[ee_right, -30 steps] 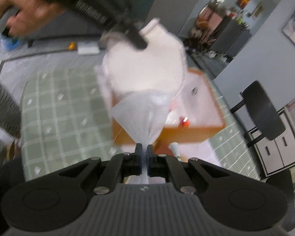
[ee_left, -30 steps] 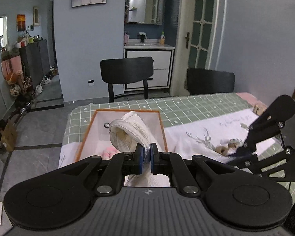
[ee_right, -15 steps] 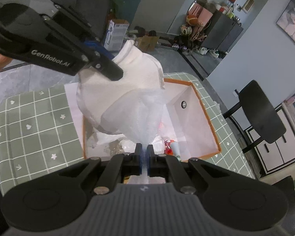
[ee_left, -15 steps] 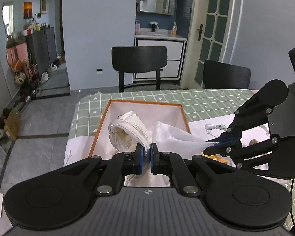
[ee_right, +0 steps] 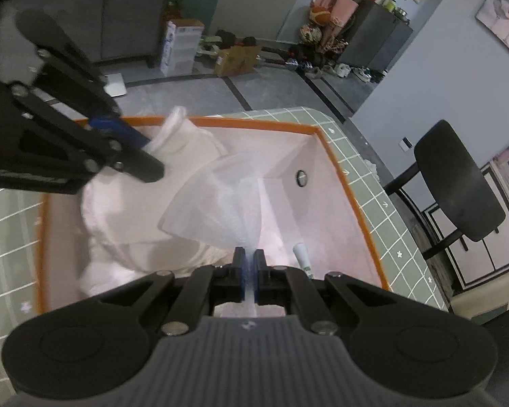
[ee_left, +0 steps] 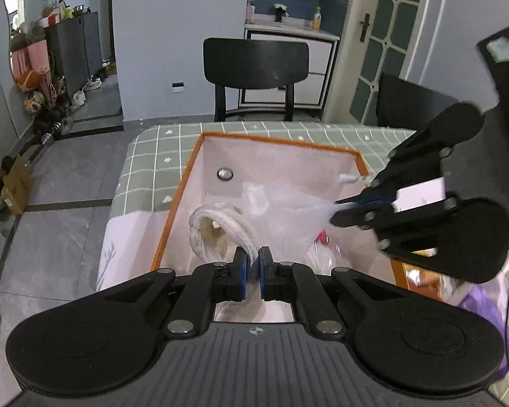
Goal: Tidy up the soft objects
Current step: 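Carry the white mitten and plastic bag over the orange box and lower them in, then open both grippers to release the mitten and plastic bag into the box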
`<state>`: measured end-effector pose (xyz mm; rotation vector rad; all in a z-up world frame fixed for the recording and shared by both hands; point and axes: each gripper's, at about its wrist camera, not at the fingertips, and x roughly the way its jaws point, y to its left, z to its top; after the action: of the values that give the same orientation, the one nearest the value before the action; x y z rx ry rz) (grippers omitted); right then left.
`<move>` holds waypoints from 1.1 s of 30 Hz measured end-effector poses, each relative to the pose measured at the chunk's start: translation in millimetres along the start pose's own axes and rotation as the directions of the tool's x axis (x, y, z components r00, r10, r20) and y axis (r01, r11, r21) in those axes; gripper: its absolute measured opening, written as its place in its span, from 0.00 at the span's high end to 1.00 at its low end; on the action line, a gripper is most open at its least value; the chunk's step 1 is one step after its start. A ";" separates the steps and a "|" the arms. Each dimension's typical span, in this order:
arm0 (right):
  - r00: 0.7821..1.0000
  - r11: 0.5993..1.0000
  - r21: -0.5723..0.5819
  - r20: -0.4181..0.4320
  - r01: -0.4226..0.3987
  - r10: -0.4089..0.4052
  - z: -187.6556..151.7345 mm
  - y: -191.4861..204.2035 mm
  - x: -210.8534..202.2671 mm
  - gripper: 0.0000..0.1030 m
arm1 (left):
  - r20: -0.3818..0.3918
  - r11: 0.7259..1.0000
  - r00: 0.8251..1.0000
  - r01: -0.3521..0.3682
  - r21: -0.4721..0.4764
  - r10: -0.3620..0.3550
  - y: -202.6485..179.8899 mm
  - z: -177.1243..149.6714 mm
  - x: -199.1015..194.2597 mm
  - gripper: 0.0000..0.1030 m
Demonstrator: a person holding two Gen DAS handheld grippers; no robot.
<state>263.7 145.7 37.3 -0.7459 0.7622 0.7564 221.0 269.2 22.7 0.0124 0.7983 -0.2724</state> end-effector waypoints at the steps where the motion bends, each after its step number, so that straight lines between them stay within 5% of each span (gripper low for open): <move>1: 1.000 1.000 0.011 0.000 0.004 -0.004 1.9 -5.7 6.4 0.99 | 0.009 1.000 1.000 0.003 -0.007 -0.003 0.8 3.8 0.8 0.93; 11: 0.999 0.994 0.104 -0.016 0.031 -0.029 6.0 -52.2 52.1 0.98 | 0.126 1.000 0.992 0.021 -0.006 -0.020 2.9 41.0 18.7 0.93; 18: 0.998 0.994 0.109 -0.059 0.016 -0.010 -1.5 -53.7 82.6 0.98 | -0.009 1.000 1.000 -0.027 0.007 0.027 10.8 34.0 71.2 0.92; 28: 0.995 0.995 0.098 -0.101 -0.009 0.019 -5.9 -47.2 110.3 0.96 | -0.126 0.989 0.985 -0.109 0.101 0.121 5.0 26.1 95.0 0.87; 31: 0.994 0.995 0.100 -0.105 -0.011 0.021 -5.1 -50.3 115.1 0.89 | -0.137 0.981 0.979 -0.132 0.142 0.152 -4.3 24.1 97.3 0.79; 33: 0.994 0.995 0.101 -0.105 -0.008 0.018 -5.9 -49.4 113.4 0.73 | -0.130 0.974 0.977 -0.149 0.168 0.172 -10.2 23.9 95.8 0.69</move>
<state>358.5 151.2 -42.2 -0.6948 0.8956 0.6890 299.0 234.0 -27.5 0.2474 0.9122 -0.1820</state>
